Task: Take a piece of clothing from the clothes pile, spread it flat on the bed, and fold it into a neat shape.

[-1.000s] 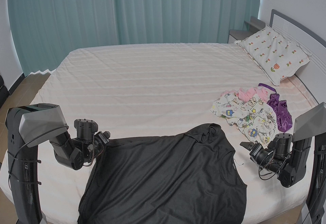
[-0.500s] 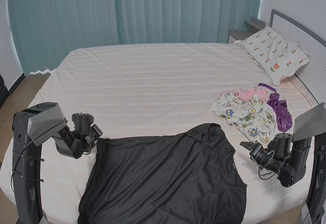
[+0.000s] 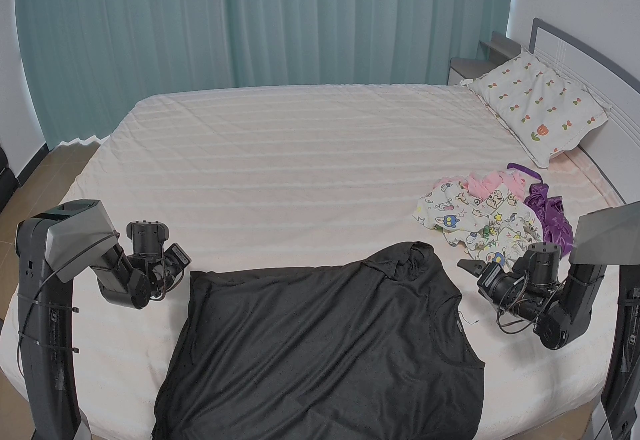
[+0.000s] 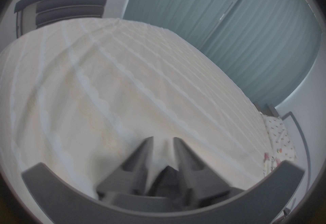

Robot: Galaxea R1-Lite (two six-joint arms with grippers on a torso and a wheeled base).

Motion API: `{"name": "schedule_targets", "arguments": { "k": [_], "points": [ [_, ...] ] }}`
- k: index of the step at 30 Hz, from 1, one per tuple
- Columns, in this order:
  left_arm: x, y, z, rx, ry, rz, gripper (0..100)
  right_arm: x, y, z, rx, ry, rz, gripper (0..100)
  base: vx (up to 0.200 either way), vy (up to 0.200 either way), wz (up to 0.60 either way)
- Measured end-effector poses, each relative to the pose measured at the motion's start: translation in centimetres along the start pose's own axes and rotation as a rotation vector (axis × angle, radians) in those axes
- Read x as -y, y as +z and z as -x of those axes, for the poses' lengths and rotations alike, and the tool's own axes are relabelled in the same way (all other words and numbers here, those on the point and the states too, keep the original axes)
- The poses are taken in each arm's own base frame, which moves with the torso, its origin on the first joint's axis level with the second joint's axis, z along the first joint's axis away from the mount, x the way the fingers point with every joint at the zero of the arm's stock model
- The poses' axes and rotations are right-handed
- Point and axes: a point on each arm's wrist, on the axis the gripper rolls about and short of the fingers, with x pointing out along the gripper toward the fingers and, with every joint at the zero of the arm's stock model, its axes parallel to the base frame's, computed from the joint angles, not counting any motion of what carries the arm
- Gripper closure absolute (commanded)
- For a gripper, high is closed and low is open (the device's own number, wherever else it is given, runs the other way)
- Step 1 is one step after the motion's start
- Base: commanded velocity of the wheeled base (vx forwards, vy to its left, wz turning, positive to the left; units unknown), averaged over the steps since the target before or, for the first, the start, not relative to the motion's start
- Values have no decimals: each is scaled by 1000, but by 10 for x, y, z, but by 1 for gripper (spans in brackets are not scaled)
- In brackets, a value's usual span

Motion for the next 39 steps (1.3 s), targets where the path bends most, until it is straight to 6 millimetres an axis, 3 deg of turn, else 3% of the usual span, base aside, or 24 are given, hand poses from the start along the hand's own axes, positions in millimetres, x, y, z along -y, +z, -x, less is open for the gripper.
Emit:
{"name": "schedule_targets", "arguments": {
  "k": [14, 15, 27, 35, 39],
  "points": [
    [11, -15, 13, -185, -155, -27, 0, -8, 5, -20, -20, 79, 65, 0, 0, 0, 0],
    [10, -15, 12, -190, -159, -30, 100, -8, 5, -23, -19, 81, 72, 0, 0, 0, 0],
    [12, -15, 5, -167, -122, -112, 100, -11, 14, -59, -54, 39, 91, 0, 0, 0, 0],
    [17, -2, -1, -63, -67, -42, 100, -31, 34, -93, -51, 42, 123, 0, 0, 0, 0],
    [17, 2, -1, -42, -57, -29, 100, -43, 34, -108, -70, 50, 138, 0, 0, 0, 0]
  ]
}}
